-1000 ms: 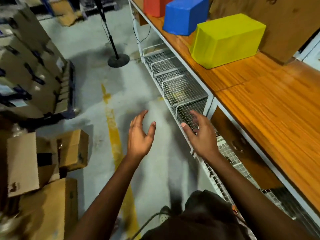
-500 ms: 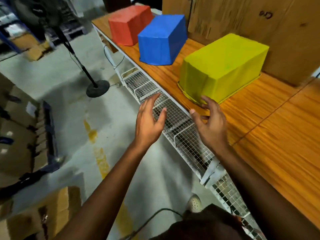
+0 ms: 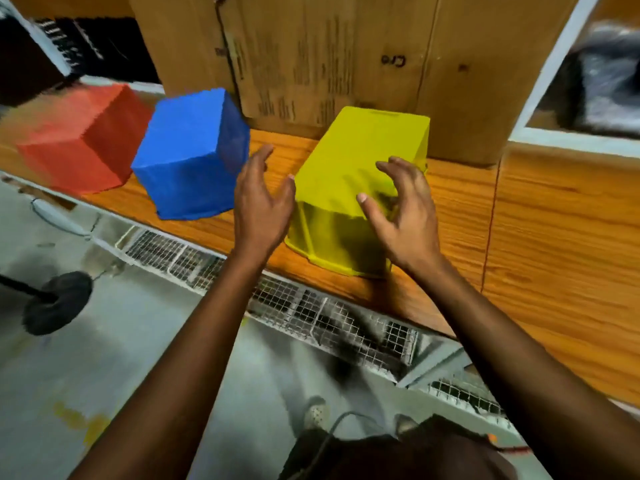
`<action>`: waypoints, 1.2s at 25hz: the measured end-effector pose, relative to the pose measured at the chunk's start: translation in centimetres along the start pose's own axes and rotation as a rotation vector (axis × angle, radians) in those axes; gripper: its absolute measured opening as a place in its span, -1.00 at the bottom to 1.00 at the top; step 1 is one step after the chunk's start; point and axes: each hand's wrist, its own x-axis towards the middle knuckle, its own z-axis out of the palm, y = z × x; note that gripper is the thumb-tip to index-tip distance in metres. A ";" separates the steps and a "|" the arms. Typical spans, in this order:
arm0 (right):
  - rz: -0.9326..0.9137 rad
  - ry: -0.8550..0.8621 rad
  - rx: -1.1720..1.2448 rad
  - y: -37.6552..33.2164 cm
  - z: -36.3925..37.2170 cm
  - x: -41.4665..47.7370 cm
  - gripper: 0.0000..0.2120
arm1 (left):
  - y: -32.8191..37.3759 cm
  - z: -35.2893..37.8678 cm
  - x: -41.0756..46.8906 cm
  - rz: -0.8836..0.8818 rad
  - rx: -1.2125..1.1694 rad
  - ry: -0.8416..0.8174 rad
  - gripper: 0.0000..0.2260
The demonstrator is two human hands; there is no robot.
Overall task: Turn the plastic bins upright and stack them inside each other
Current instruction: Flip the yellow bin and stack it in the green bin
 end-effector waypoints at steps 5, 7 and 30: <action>0.164 0.204 -0.093 0.4 1.2 2.2 -0.43 | -2.4 2.7 7.6 0.051 -0.060 -0.138 -0.55; 0.250 0.272 -0.118 0.5 1.5 3.0 -0.40 | -2.9 3.4 9.9 -0.005 -0.116 -0.191 -0.58; 0.610 -0.271 -0.581 -5.7 0.0 6.9 -0.29 | -10.3 7.8 7.0 -0.903 -0.963 -0.908 -0.41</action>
